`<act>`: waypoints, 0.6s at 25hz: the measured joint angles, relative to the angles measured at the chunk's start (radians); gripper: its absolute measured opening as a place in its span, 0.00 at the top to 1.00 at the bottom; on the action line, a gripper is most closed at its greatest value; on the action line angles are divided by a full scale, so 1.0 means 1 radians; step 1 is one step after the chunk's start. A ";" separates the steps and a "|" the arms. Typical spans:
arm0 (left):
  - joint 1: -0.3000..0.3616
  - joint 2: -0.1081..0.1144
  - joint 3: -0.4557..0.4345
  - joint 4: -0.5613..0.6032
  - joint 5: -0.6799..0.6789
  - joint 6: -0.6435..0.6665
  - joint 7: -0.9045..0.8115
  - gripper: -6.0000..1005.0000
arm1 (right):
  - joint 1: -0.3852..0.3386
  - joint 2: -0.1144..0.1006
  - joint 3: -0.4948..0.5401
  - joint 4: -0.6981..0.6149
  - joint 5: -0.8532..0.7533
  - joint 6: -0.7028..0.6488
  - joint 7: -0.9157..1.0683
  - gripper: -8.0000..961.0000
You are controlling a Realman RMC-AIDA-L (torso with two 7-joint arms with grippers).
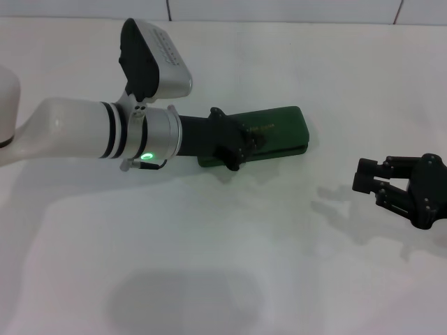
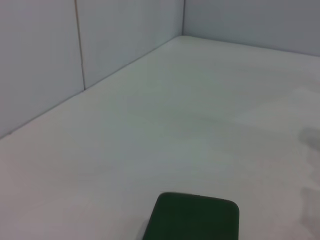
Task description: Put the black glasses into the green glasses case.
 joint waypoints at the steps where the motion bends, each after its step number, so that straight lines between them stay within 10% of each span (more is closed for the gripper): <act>1: -0.001 0.000 0.000 -0.003 0.000 0.000 0.000 0.94 | 0.000 0.000 0.000 0.000 0.000 0.000 0.000 0.71; 7: 0.044 0.000 -0.003 0.079 -0.022 0.115 0.008 0.94 | -0.012 -0.002 0.001 0.000 0.004 -0.017 0.000 0.71; 15: 0.296 0.015 -0.090 0.404 -0.137 0.577 0.035 0.87 | -0.020 -0.005 0.017 -0.011 0.012 -0.144 -0.056 0.70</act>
